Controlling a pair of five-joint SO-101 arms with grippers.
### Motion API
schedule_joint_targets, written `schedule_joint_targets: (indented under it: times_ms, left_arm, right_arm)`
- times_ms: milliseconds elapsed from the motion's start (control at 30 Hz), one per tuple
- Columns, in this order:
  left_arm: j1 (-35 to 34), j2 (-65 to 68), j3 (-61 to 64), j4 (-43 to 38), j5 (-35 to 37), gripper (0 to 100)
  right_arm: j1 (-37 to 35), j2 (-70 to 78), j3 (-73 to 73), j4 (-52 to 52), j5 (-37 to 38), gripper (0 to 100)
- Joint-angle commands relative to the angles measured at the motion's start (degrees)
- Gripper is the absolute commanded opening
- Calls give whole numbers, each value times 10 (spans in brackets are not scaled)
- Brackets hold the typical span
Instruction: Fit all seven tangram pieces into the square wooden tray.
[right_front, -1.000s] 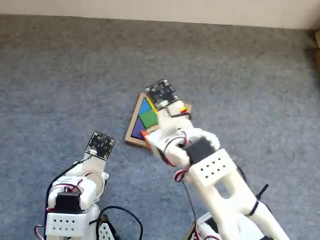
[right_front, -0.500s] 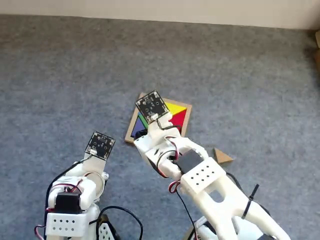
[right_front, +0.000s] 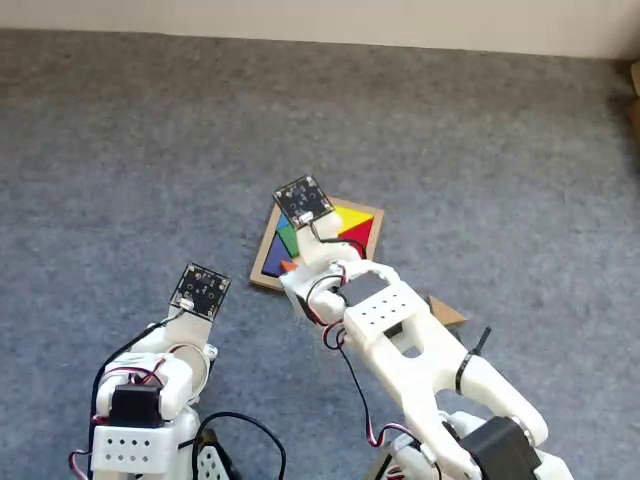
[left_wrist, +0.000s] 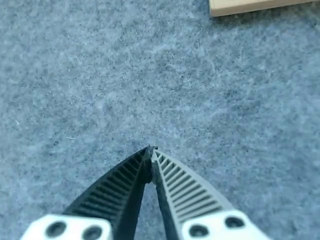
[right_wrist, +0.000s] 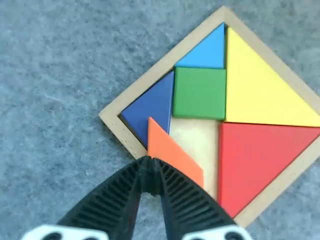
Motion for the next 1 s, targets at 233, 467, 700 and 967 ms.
schedule_joint_targets:
  times_ms: [233,467,700,967]
  left_arm:
    - [-5,-29,11,4,-7,7]
    - [-5,-29,11,4,-7,7]
    - [-5,-29,11,4,-7,7]
    - [-5,-29,11,4,-7,7]
  right_arm:
    - [10,64,-40,4,10,8]
    - [49,129,-68,7,10,8]
    - [51,120,-78,55,9,8]
    - [56,-6,-75,76,10,8]
